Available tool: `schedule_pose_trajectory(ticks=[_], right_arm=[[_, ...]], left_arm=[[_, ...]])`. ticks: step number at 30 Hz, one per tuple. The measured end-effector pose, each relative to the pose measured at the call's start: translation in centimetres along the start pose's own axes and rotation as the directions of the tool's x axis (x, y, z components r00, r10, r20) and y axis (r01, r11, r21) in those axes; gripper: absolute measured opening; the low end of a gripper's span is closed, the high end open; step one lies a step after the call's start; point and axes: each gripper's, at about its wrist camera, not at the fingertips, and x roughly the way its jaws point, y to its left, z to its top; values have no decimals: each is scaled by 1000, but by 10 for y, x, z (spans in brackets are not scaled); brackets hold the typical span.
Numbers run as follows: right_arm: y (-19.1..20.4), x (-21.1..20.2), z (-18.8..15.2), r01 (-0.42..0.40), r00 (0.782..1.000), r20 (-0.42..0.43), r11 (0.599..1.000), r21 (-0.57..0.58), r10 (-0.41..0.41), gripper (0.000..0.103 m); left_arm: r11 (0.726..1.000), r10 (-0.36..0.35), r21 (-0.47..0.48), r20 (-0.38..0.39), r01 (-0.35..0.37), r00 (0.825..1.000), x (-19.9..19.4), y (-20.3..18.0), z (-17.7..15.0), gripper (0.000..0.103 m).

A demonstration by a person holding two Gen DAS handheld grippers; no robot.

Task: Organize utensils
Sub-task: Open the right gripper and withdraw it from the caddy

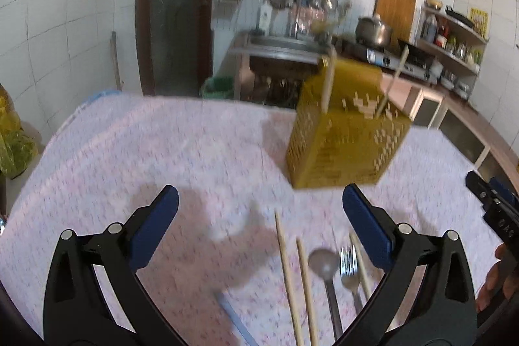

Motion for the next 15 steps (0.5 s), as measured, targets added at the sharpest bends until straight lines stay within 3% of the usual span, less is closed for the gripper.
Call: schedule_pose_trajectory(ticks=[7, 15], right_arm=[[10, 31, -41, -6, 996, -92, 999, -33, 3, 82], [16, 51, -51, -11, 987, -161, 999, -53, 2, 82]], left_arm=[[1000, -19, 4, -97, 20, 995, 36, -4, -28, 98], [1000, 4, -13, -170, -6, 985, 66, 9, -29, 98]])
